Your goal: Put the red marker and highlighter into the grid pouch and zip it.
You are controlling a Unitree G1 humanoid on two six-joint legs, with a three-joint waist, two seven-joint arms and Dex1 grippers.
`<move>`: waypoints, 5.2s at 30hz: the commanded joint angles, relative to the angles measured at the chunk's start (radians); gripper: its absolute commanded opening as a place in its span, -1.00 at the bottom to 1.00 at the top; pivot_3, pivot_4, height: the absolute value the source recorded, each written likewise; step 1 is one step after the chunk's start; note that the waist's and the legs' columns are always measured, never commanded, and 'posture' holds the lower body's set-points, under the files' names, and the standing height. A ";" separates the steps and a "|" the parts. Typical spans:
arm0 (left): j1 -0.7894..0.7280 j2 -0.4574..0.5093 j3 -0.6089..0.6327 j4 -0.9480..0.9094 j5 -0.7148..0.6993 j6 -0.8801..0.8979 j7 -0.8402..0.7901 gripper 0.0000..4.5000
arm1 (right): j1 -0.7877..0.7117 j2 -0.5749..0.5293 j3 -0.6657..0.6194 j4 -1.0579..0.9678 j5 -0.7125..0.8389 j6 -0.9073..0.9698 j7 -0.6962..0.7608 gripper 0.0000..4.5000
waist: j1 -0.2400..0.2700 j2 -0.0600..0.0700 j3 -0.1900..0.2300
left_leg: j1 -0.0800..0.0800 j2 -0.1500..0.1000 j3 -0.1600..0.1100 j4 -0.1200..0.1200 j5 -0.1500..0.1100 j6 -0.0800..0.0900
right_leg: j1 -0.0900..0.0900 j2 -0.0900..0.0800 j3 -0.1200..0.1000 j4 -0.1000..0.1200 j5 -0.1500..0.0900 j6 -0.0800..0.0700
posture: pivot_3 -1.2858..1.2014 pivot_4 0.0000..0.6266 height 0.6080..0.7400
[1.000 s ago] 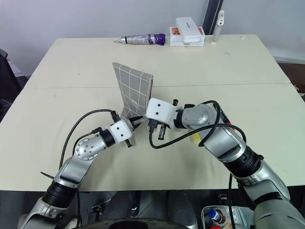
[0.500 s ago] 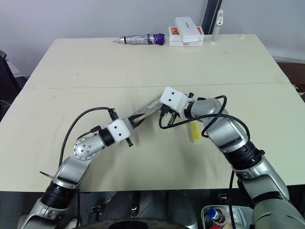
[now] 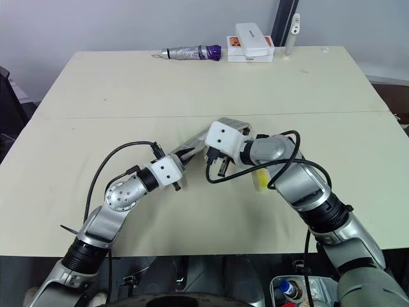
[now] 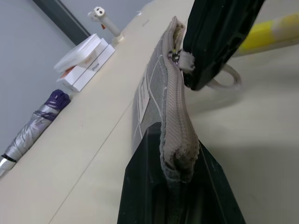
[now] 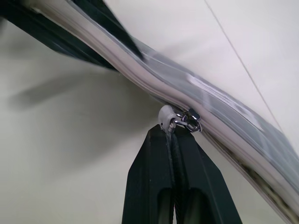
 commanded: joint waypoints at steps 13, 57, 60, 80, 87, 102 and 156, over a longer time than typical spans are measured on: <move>-0.043 -0.026 -0.024 0.015 0.010 -0.015 0.015 -1.00 | -0.009 0.022 0.059 -0.130 0.032 0.007 0.047 -0.99 | 0.000 0.000 0.000 | 0.000 0.000 0.000 0.000 0.000 0.000 | 0.000 0.000 0.000 0.000 0.000 0.000 | 0.03 -0.52 1.00; -0.113 0.086 0.119 0.139 -0.220 -0.117 -0.141 -1.00 | 0.363 -0.123 -0.576 -0.078 0.330 0.288 -0.130 0.04 | 0.002 0.000 0.000 | 0.000 0.000 0.000 0.001 0.000 0.000 | 0.002 0.001 0.000 0.000 0.000 0.000 | 0.03 -0.52 1.00; -0.124 0.079 0.116 0.165 -0.213 -0.146 -0.133 -1.00 | 0.378 -0.109 -0.576 -0.109 0.343 0.356 -0.170 0.04 | 0.002 0.000 0.000 | 0.000 0.000 0.000 0.001 0.000 0.000 | 0.002 0.001 0.000 0.000 0.000 0.000 | 0.03 -0.52 1.00; -0.115 0.064 0.108 0.176 -0.211 -0.183 -0.127 -1.00 | 0.402 -0.083 -0.506 -0.228 0.370 0.531 -0.315 0.98 | 0.002 0.000 0.000 | 0.000 0.000 0.000 0.001 0.000 0.000 | 0.002 0.002 0.000 0.000 0.000 0.000 | 0.03 -0.52 1.00; -0.119 0.064 0.109 0.179 -0.212 -0.188 -0.128 -1.00 | 0.398 -0.091 -0.503 -0.228 0.379 0.572 -0.335 -0.06 | 0.001 0.000 0.000 | 0.000 0.000 0.000 0.001 0.000 0.000 | 0.002 0.002 0.000 0.000 0.000 0.000 | 0.03 -0.52 1.00; -0.139 0.068 0.112 0.218 -0.180 -0.236 -0.100 -1.00 | 0.185 -0.278 -0.605 -0.249 0.536 0.430 -0.121 -0.63 | 0.003 0.000 0.000 | 0.000 0.000 -0.001 0.001 0.000 0.000 | 0.002 0.002 0.000 -0.001 0.000 0.000 | 0.03 -0.52 1.00; -0.214 0.212 -0.072 0.265 -0.060 -0.622 -0.259 -1.00 | 0.109 -0.332 -0.240 -0.166 0.477 0.319 -0.097 -0.63 | 0.001 0.000 0.000 | -0.001 0.000 -0.001 0.001 0.000 0.000 | 0.001 0.002 0.000 -0.001 0.000 0.000 | 0.03 -0.52 1.00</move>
